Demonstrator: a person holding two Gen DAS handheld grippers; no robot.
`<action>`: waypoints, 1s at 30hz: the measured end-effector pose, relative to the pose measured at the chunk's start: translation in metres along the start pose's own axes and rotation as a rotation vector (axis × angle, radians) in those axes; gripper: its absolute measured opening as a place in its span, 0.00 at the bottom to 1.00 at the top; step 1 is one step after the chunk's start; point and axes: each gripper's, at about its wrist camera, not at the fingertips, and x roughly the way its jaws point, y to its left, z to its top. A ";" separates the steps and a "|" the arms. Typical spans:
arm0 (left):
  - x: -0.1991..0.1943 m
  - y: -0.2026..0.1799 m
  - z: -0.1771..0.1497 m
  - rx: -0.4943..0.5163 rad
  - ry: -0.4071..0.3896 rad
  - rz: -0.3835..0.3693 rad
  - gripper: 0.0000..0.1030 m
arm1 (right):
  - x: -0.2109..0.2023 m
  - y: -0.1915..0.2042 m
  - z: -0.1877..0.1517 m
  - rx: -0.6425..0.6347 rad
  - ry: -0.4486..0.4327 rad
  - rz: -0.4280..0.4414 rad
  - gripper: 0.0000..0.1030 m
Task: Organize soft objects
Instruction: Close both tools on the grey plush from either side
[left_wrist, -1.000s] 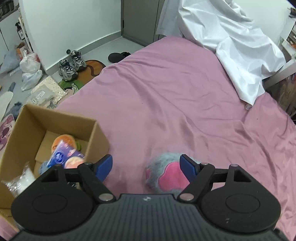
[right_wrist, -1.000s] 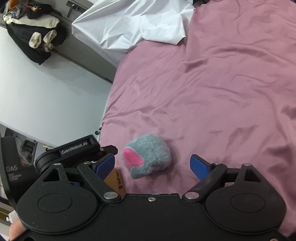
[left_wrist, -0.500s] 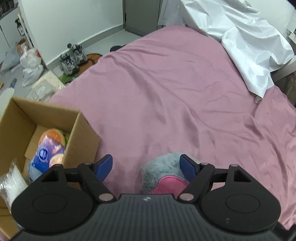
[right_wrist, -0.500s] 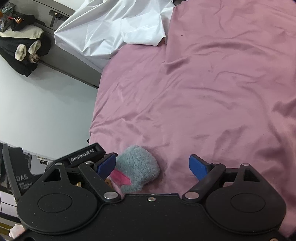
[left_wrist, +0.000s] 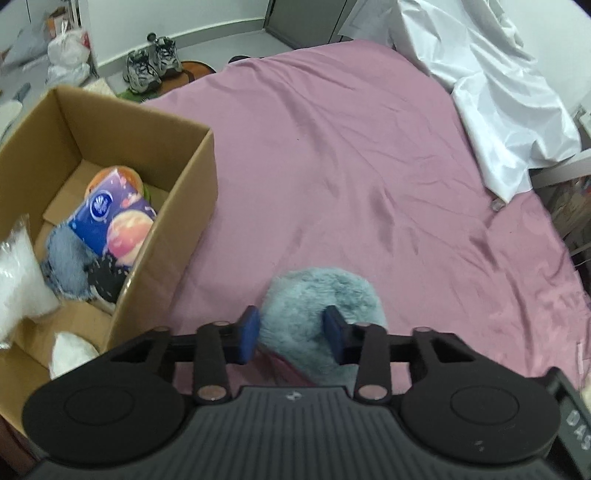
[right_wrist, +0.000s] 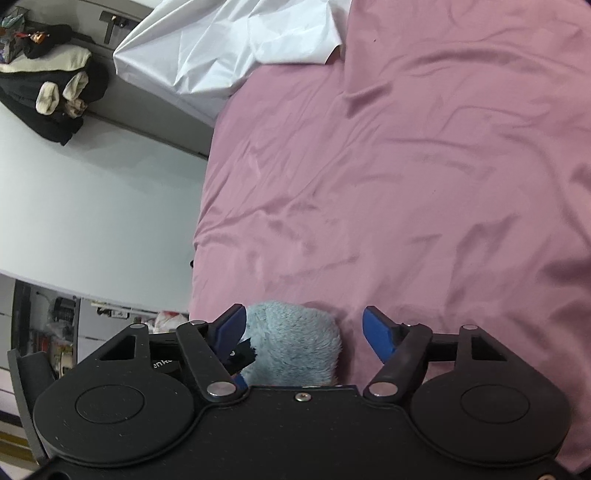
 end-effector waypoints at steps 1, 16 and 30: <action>0.000 0.002 -0.001 -0.007 0.003 -0.009 0.31 | 0.001 0.001 -0.001 -0.002 0.006 0.004 0.67; 0.003 0.012 -0.012 -0.076 -0.024 -0.077 0.25 | 0.023 0.001 -0.016 -0.003 0.106 -0.010 0.33; -0.038 0.019 -0.009 -0.069 -0.116 -0.126 0.12 | -0.002 0.022 -0.015 -0.099 0.045 0.060 0.18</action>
